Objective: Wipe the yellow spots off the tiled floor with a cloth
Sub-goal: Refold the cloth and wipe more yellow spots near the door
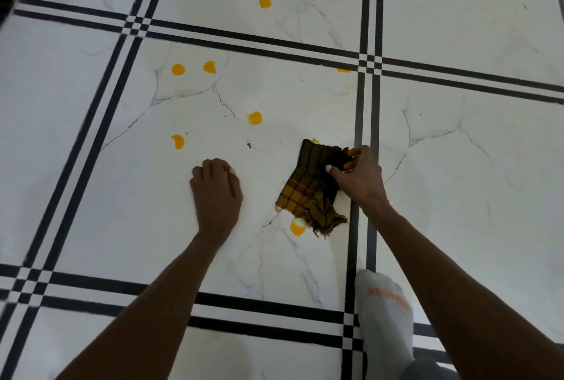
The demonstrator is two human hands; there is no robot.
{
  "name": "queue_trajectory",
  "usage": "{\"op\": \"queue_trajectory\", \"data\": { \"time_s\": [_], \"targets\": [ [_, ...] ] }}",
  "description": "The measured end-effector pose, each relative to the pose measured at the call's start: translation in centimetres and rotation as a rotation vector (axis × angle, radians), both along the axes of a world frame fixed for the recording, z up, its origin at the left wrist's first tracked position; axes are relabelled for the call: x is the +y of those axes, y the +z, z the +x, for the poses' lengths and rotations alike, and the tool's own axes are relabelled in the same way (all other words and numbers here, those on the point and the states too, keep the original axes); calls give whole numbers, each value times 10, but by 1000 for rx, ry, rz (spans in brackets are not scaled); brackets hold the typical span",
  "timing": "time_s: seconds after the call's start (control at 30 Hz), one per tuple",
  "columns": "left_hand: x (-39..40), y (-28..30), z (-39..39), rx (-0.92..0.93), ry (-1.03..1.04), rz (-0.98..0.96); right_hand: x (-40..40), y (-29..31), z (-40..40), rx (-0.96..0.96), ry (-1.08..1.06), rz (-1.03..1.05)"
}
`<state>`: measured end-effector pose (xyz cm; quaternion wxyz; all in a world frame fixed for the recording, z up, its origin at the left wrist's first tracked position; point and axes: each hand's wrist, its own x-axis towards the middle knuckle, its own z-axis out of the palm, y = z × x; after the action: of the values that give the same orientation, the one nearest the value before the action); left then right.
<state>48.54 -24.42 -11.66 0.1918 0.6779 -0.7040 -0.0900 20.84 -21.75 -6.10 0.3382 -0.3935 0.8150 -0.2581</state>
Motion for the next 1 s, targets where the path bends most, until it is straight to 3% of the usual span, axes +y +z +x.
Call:
{"op": "queue_trajectory", "data": {
  "time_s": [0.13,0.27,0.37,0.53,0.63,0.7,0.8,0.9,1.0],
  "targets": [
    [-2,21,-59,285,-175,71,-7,0,9,-87,-11,15],
    [-10,27,-108,273,-166,284,-9,2,8,-182,-58,7],
    [-17,28,-118,235,-150,324,-5,1,3,-281,-80,-14],
    [-21,36,-93,481,6,265,0,5,-19,-489,-294,-95],
    [-27,35,-79,497,-70,281,8,3,-29,4,-252,-25],
    [-27,32,-75,508,-111,260,11,2,-24,254,-155,-122],
    [-21,25,-61,389,-117,106,-2,3,5,288,156,-273],
    [-14,16,-26,176,-84,28,-13,-19,35,417,558,-180],
    [-8,7,21,-37,-34,-29,-4,-50,29,625,748,-164]
  ]
}}
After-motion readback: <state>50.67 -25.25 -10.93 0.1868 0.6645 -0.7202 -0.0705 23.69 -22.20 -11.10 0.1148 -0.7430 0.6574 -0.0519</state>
